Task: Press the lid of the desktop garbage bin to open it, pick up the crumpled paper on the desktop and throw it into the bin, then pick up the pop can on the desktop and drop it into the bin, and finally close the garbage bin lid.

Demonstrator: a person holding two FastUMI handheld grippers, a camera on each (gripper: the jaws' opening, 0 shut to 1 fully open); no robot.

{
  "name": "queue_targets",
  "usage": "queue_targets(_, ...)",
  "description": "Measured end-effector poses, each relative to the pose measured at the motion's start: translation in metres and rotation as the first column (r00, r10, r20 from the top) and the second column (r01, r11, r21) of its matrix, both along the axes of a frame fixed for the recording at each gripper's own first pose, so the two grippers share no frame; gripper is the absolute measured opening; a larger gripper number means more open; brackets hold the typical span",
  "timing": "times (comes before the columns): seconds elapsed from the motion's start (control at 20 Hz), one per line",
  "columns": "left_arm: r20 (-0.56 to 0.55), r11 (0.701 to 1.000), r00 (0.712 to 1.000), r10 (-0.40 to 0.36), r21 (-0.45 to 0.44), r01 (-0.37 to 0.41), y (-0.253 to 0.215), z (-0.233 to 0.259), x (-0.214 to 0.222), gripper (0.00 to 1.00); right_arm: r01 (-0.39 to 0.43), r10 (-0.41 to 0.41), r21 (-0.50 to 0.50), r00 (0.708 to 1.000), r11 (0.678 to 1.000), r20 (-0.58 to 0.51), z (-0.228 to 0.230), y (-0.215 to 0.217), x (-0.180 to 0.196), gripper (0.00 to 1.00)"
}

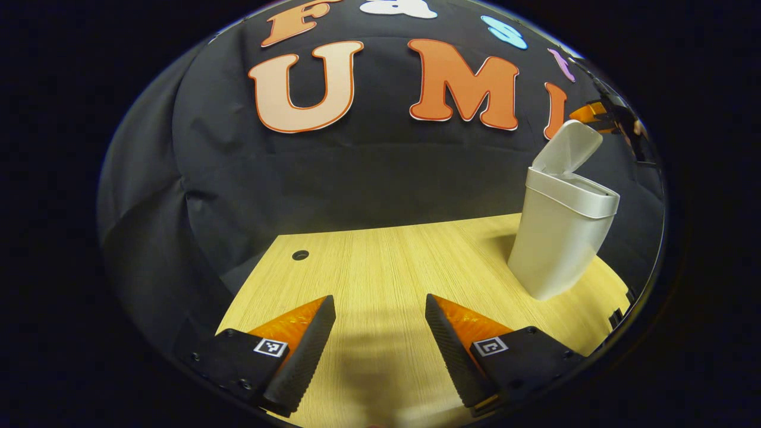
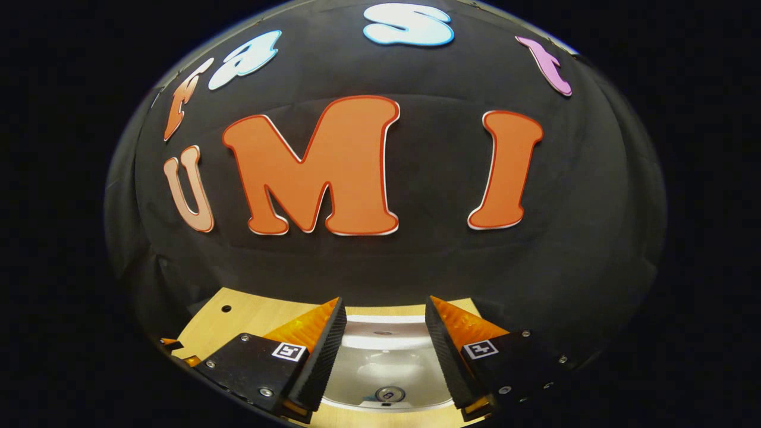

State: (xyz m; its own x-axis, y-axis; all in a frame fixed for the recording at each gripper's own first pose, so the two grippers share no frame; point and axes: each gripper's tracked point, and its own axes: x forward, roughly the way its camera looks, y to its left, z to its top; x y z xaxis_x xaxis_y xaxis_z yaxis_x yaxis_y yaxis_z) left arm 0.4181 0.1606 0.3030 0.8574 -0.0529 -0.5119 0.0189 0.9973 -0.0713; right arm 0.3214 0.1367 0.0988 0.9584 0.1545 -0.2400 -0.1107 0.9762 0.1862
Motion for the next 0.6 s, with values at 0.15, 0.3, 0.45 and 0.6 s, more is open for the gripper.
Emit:
queue_targets(0.15,0.0,1.0,1.0,-0.009,0.003,0.009,-0.003,0.0,0.001,0.98,-0.015,0.016,0.006,0.999,1.0,-0.042,-0.021,0.009,-0.007,0.81)
queue_targets(0.3,-0.007,1.0,1.0,-0.017,-0.002,0.017,-0.006,-0.002,0.002,0.97,-0.015,0.015,0.01,0.997,1.0,-0.07,-0.036,0.012,-0.01,0.81)
queue_targets(0.45,-0.012,1.0,1.0,-0.025,-0.004,0.025,-0.009,-0.004,0.004,0.97,-0.014,0.015,0.012,0.995,1.0,-0.099,-0.05,0.014,-0.018,0.81)
queue_targets(0.6,-0.02,0.999,0.999,-0.035,-0.008,0.035,-0.013,-0.007,0.005,0.97,-0.012,0.014,0.017,0.992,1.0,-0.123,-0.064,0.016,-0.022,0.81)
